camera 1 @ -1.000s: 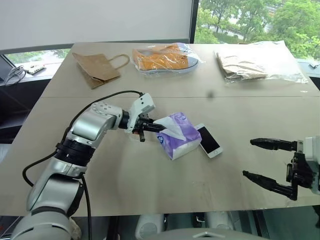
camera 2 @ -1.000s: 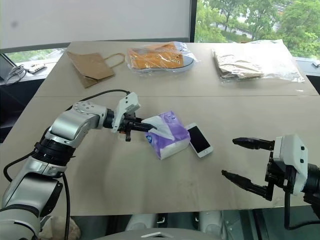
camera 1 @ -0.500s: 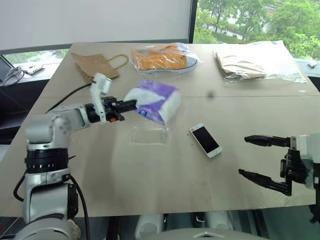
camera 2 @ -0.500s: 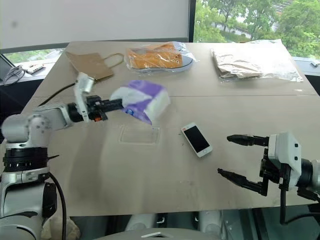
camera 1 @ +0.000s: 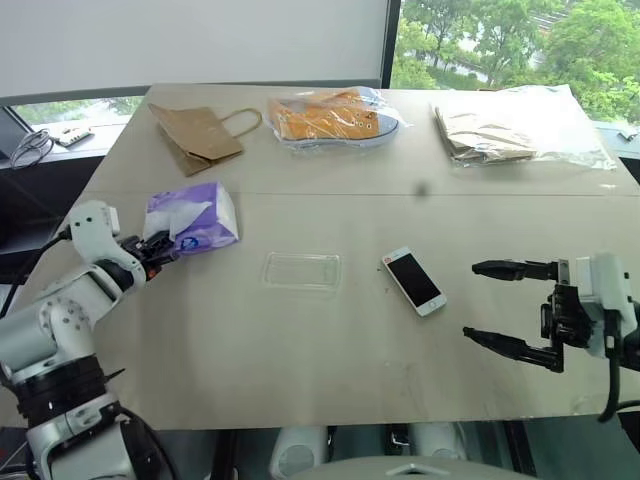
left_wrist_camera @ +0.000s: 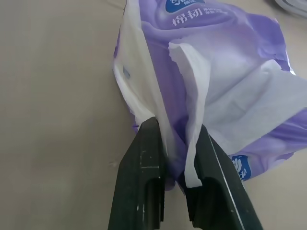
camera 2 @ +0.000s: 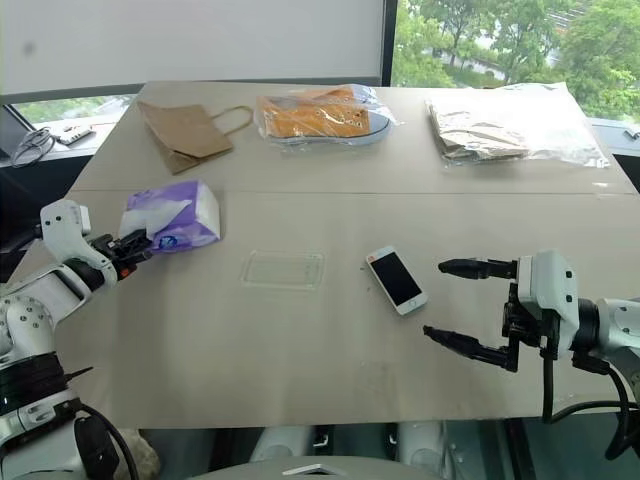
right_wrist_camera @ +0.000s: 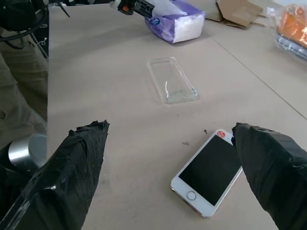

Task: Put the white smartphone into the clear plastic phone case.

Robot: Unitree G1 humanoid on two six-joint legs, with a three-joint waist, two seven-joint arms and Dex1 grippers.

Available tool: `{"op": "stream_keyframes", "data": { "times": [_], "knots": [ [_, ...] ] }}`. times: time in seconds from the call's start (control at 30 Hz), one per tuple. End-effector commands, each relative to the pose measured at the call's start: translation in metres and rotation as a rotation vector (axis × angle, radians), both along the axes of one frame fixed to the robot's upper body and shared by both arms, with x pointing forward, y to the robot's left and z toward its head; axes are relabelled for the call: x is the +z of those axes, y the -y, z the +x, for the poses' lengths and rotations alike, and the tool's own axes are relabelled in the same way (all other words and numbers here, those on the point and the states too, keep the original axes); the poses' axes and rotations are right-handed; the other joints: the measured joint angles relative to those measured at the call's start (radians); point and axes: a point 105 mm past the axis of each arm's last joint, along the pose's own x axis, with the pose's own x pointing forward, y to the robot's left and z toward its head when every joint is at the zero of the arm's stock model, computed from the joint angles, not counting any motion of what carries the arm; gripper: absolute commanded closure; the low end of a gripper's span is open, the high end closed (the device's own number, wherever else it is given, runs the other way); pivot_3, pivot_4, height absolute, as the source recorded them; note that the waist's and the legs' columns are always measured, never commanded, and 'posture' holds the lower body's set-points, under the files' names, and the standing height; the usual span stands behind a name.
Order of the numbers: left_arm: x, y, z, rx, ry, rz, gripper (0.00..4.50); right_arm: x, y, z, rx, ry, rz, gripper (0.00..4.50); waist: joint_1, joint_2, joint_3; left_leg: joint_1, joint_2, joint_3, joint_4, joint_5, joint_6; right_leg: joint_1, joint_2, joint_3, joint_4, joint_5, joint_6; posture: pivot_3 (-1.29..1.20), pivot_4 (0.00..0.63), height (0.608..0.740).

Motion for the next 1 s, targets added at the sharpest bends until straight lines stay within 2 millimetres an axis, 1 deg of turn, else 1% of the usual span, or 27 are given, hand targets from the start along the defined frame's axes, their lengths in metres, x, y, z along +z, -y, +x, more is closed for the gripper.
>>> {"op": "stream_keyframes", "data": {
  "times": [0.03, 0.07, 0.13, 0.23, 0.27, 0.37, 0.4, 0.43, 0.47, 0.53, 0.57, 0.6, 0.63, 0.67, 0.73, 0.8, 0.83, 0.9, 1.0],
  "knots": [
    [0.019, -0.004, -0.006, 0.008, 0.092, 0.000, 2.73, 0.009, -0.001, 0.008, -0.044, 0.031, 0.030, 0.00, -0.002, 0.000, 0.000, 0.000, 0.000, 0.000, 0.000, 0.000, 0.000, 0.000, 0.000, 0.000, 0.000, 0.000, 0.000, 0.00, 0.150, 0.740],
    [0.020, -0.007, -0.009, 0.017, 0.104, -0.009, 2.47, 0.011, -0.001, 0.011, -0.062, 0.036, 0.046, 0.00, -0.003, 0.000, 0.000, 0.000, 0.000, 0.000, 0.000, 0.000, 0.000, 0.000, 0.000, 0.000, 0.000, 0.000, -0.001, 0.00, 0.150, 0.740],
    [0.025, -0.014, -0.014, 0.047, 0.144, -0.042, 1.61, 0.016, -0.001, 0.017, -0.102, 0.046, 0.075, 0.00, -0.004, 0.000, 0.000, 0.000, 0.000, 0.000, 0.000, 0.000, 0.000, 0.000, 0.000, 0.000, 0.000, 0.000, -0.001, 0.00, 0.150, 0.740],
    [0.030, -0.038, -0.024, 0.164, 0.186, -0.043, 0.32, 0.024, 0.000, 0.025, -0.159, 0.063, 0.125, 0.00, -0.005, 0.000, 0.000, 0.000, 0.000, 0.000, 0.000, 0.000, 0.000, 0.000, -0.001, 0.000, 0.000, 0.000, -0.001, 0.00, 0.150, 0.740],
    [0.033, -0.048, -0.027, 0.216, 0.198, -0.014, 0.15, 0.026, 0.000, 0.027, -0.167, 0.064, 0.137, 0.00, -0.005, 0.000, 0.000, 0.000, 0.000, 0.000, 0.000, 0.000, 0.000, -0.001, -0.001, 0.000, 0.000, 0.000, -0.001, 0.00, 0.150, 0.740],
    [0.049, -0.082, -0.036, 0.392, 0.272, 0.061, 0.15, 0.027, 0.000, 0.031, -0.186, 0.066, 0.144, 0.00, -0.003, 0.000, 0.000, 0.000, 0.000, 0.000, -0.001, 0.000, 0.000, -0.001, -0.001, 0.000, 0.000, 0.000, -0.001, 0.00, 0.150, 0.740],
    [0.057, -0.089, -0.038, 0.425, 0.301, 0.085, 0.15, 0.026, -0.001, 0.031, -0.183, 0.065, 0.143, 0.00, -0.002, 0.000, 0.000, 0.000, 0.000, 0.000, -0.001, 0.000, 0.000, -0.001, -0.001, 0.000, 0.000, 0.000, -0.001, 0.00, 0.150, 0.740],
    [0.066, -0.090, -0.037, 0.427, 0.332, 0.098, 0.15, 0.026, -0.002, 0.031, -0.178, 0.064, 0.142, 0.00, -0.001, -0.001, -0.001, 0.000, 0.000, 0.000, -0.001, 0.000, 0.000, -0.001, -0.001, -0.001, 0.000, 0.000, -0.001, 0.00, 0.150, 0.740],
    [0.079, -0.083, -0.032, 0.377, 0.375, 0.126, 0.15, 0.026, -0.003, 0.031, -0.171, 0.063, 0.141, 0.00, -0.001, -0.002, -0.001, -0.001, 0.000, 0.000, -0.001, 0.000, 0.000, -0.001, -0.001, -0.001, 0.000, 0.000, -0.001, 0.00, 0.150, 0.740],
    [0.098, -0.056, -0.019, 0.224, 0.425, 0.207, 0.15, 0.026, -0.004, 0.030, -0.161, 0.064, 0.141, 0.00, 0.002, -0.002, -0.001, -0.001, 0.000, 0.000, -0.001, 0.000, 0.000, -0.001, -0.002, -0.001, 0.000, 0.000, -0.001, 0.00, 0.150, 0.740],
    [0.103, -0.002, -0.003, -0.034, 0.437, 0.250, 0.15, 0.026, -0.005, 0.032, -0.159, 0.068, 0.135, 0.00, 0.004, -0.002, -0.001, -0.001, 0.000, 0.000, -0.001, 0.000, 0.000, -0.001, -0.002, -0.001, 0.000, 0.000, -0.001, 0.00, 0.150, 0.740],
    [0.099, 0.052, 0.002, -0.286, 0.428, 0.239, 0.15, 0.025, -0.006, 0.033, -0.156, 0.069, 0.127, 0.00, 0.005, -0.003, -0.001, -0.001, 0.000, 0.000, 0.000, 0.000, 0.000, -0.001, -0.002, -0.001, -0.001, 0.000, -0.001, 0.00, 0.150, 0.740],
    [0.089, 0.094, -0.002, -0.500, 0.397, 0.217, 0.15, 0.023, -0.007, 0.034, -0.151, 0.068, 0.117, 0.00, 0.014, -0.003, -0.002, -0.002, 0.000, 0.001, 0.000, 0.000, 0.000, -0.001, -0.003, -0.001, -0.001, 0.001, -0.001, 0.00, 0.150, 0.740],
    [0.079, 0.121, -0.009, -0.653, 0.356, 0.205, 0.15, 0.022, -0.007, 0.034, -0.147, 0.068, 0.103, 0.00, 0.018, -0.003, -0.002, -0.002, -0.001, 0.001, 0.000, 0.000, 0.000, 0.000, -0.004, -0.001, -0.001, 0.001, -0.001, 0.00, 0.150, 0.740],
    [0.064, 0.145, -0.020, -0.816, 0.288, 0.196, 0.15, 0.019, -0.008, 0.032, -0.135, 0.066, 0.084, 0.00, 0.015, -0.002, -0.002, -0.002, -0.001, 0.003, 0.000, 0.000, -0.001, 0.000, -0.006, 0.000, -0.002, 0.001, -0.002, 0.00, 0.150, 0.740],
    [0.050, 0.158, -0.028, -0.951, 0.215, 0.181, 0.15, 0.018, -0.009, 0.029, -0.126, 0.061, 0.073, 0.00, -0.004, -0.001, -0.002, -0.002, -0.001, 0.004, -0.001, 0.000, -0.001, -0.001, -0.005, 0.001, -0.002, 0.000, -0.002, 0.00, 0.150, 0.740],
    [0.045, 0.161, -0.031, -1.000, 0.180, 0.167, 0.15, 0.017, -0.010, 0.028, -0.126, 0.061, 0.065, 0.00, -0.011, -0.001, -0.001, -0.002, 0.000, 0.004, -0.002, 0.000, -0.001, -0.002, -0.003, 0.001, -0.001, 0.000, -0.002, 0.00, 0.150, 0.740],
    [0.031, 0.167, -0.038, -1.141, 0.112, 0.239, 0.15, 0.013, -0.010, 0.023, -0.119, 0.050, 0.045, 0.00, -0.013, 0.000, -0.001, -0.001, 0.002, 0.004, -0.003, -0.001, 0.001, -0.003, 0.001, 0.001, 0.000, 0.000, -0.002, 0.00, 0.150, 0.740],
    [0.019, 0.167, -0.044, -1.293, 0.039, 0.327, 0.15, 0.010, -0.011, 0.014, -0.105, 0.017, 0.045, 0.00, -0.005, 0.003, 0.001, -0.001, 0.002, 0.002, -0.003, -0.001, 0.001, -0.003, 0.007, -0.001, 0.000, -0.001, -0.002, 0.00, 0.150, 0.740]
  ]
}}
